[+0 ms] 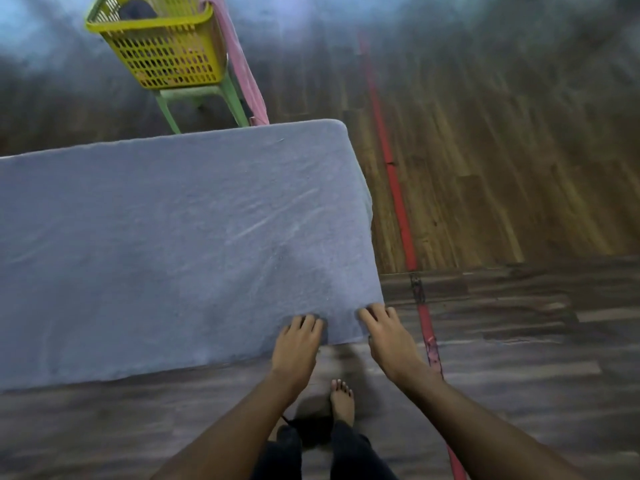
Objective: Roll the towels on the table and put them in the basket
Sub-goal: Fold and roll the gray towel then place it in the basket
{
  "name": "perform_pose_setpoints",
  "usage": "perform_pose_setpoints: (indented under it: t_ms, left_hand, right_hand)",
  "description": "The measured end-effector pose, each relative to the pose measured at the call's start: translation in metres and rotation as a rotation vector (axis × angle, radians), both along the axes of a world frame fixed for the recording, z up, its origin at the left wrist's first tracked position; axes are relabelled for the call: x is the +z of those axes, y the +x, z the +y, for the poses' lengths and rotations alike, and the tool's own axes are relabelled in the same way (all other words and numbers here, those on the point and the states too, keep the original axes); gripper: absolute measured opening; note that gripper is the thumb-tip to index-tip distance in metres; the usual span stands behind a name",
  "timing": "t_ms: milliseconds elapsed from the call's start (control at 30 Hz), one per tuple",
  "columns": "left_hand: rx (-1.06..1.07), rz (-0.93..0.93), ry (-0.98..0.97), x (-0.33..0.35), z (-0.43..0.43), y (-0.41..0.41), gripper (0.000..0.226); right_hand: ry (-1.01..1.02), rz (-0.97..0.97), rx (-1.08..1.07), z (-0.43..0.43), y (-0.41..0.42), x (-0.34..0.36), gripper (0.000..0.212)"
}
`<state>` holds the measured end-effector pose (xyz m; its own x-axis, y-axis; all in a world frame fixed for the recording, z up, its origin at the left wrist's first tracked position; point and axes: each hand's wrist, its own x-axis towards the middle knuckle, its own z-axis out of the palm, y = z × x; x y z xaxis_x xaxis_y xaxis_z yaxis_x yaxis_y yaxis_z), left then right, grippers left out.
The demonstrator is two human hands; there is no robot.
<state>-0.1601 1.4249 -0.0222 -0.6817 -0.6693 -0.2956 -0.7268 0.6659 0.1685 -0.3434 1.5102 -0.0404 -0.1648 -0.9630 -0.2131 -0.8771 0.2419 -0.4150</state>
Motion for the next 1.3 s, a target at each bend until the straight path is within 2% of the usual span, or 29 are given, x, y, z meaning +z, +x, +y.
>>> perform_pose_setpoints:
  t_ms: [200, 300, 433, 533, 633, 767, 967, 1133, 1300]
  left_hand:
    - [-0.015, 0.08, 0.051, -0.01, 0.004, 0.007, 0.054]
    - [0.006, 0.126, 0.087, -0.007, 0.013, 0.009, 0.052]
    - [0.015, 0.028, 0.098, -0.008, 0.028, 0.014, 0.041]
    - [0.008, 0.05, 0.149, -0.01, 0.038, 0.021, 0.037]
    - [0.026, 0.088, 0.172, -0.012, 0.043, 0.024, 0.047]
    - [0.094, 0.154, 0.206, -0.006, 0.044, 0.03, 0.027]
    - [0.226, 0.214, 0.125, 0.001, 0.033, 0.061, 0.015]
    - [0.329, 0.262, 0.045, 0.017, 0.011, 0.115, 0.013]
    - [0.524, 0.273, -0.05, 0.032, -0.022, 0.212, 0.011]
  right_hand:
    - [-0.08, -0.119, -0.028, 0.007, -0.006, -0.002, 0.03]
    - [-0.062, -0.128, -0.04, 0.019, -0.005, -0.001, 0.025]
    - [-0.009, -0.132, -0.063, 0.041, 0.001, -0.001, 0.021]
    - [0.037, -0.154, -0.068, 0.055, 0.005, -0.002, 0.022]
    - [0.07, -0.175, -0.103, 0.063, 0.009, -0.005, 0.03]
    - [0.073, -0.18, -0.167, 0.064, 0.015, -0.004, 0.034]
    - [0.043, -0.295, -0.237, 0.036, 0.045, 0.011, 0.018]
    - [0.068, -0.364, -0.172, -0.014, 0.099, 0.03, 0.02]
    - [0.073, -0.408, -0.043, -0.085, 0.196, 0.056, 0.018]
